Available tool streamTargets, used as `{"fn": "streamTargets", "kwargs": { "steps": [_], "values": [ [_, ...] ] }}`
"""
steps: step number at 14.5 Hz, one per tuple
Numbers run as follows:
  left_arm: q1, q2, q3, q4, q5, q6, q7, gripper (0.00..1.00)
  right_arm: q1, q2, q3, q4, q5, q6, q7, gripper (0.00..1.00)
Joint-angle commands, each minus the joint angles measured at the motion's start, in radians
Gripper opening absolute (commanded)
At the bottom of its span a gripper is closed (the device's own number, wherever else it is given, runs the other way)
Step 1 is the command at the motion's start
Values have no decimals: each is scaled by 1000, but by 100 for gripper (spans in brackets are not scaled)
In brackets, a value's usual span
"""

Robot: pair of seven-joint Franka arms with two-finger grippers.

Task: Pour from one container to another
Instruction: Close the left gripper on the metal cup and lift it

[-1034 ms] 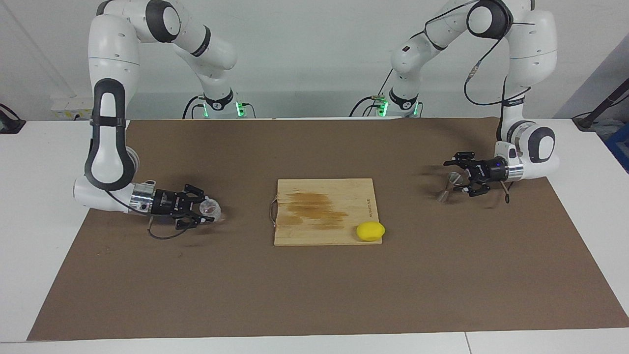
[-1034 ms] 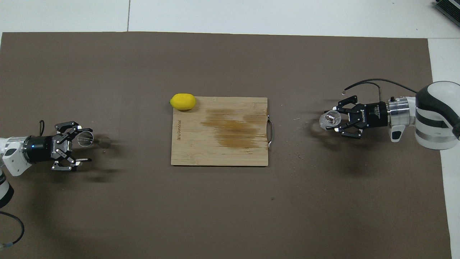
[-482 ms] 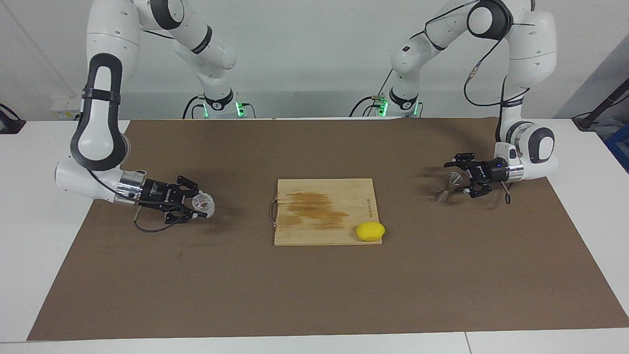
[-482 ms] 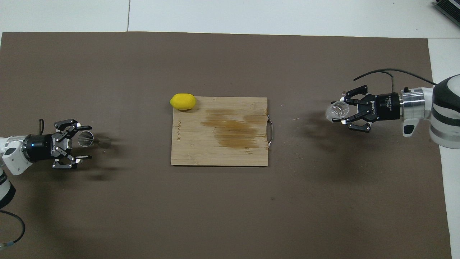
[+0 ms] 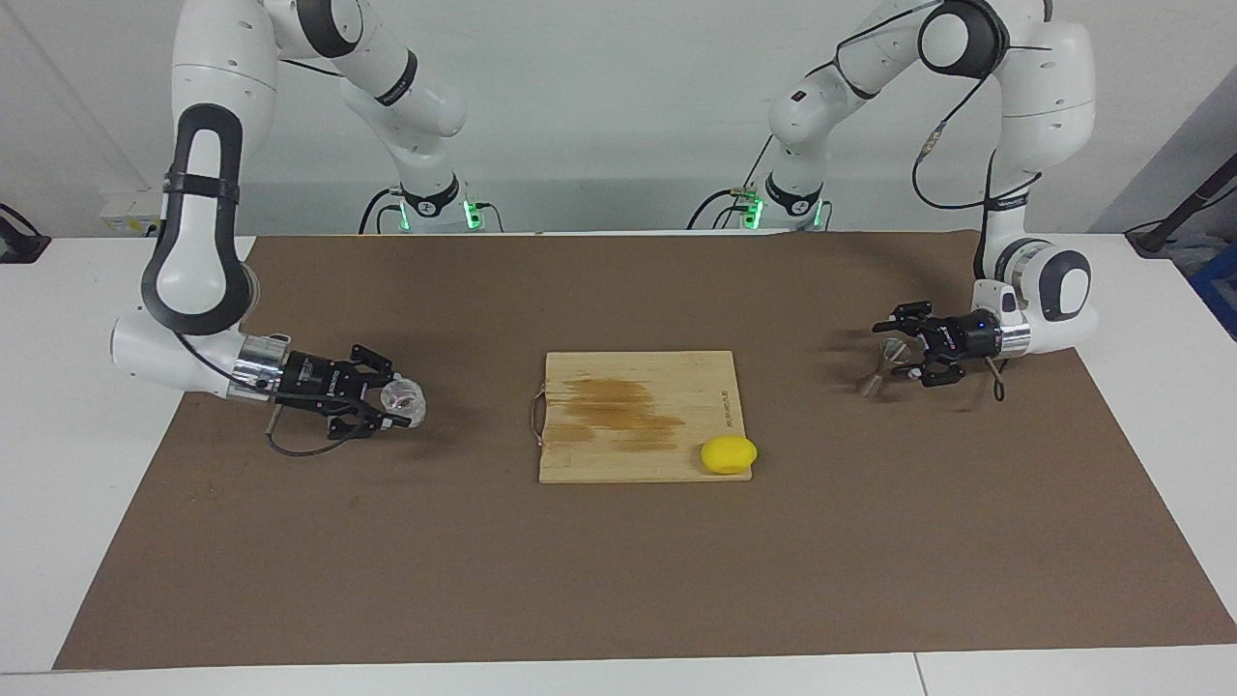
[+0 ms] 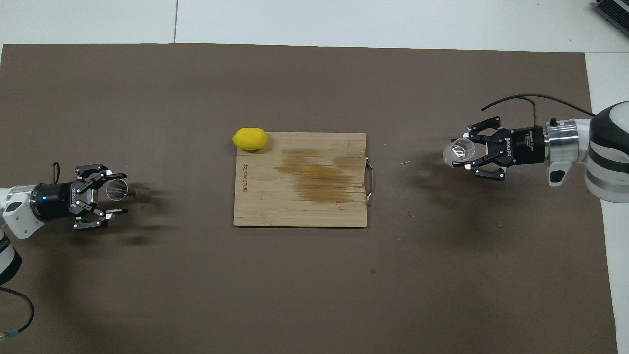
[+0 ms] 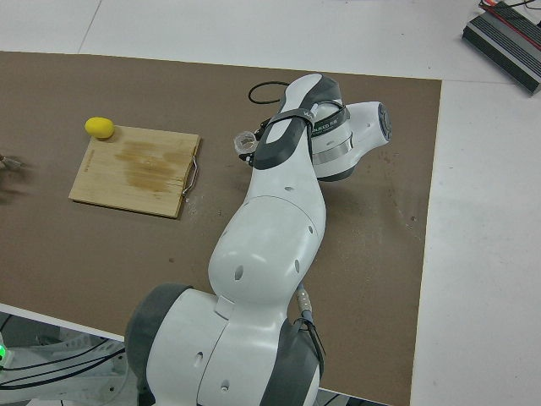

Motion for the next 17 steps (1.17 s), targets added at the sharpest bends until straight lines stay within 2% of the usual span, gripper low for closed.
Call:
{"fn": "streamTargets", "kwargs": {
  "steps": [1,13,14,17],
  "values": [
    [-9,-1,6,-5,-31,-8,19,78,-12,-47,21,-10,28,-4,42,0],
    [-34,0,8,-7,-73,19,37,60,-9,-150,24,-24,57,20,123,0],
    [-34,0,8,-7,-73,19,37,57,-9,-155,24,-25,57,21,143,0],
    [-34,0,11,-4,-71,28,48,33,-11,-156,24,-27,57,22,154,0]
  ]
}}
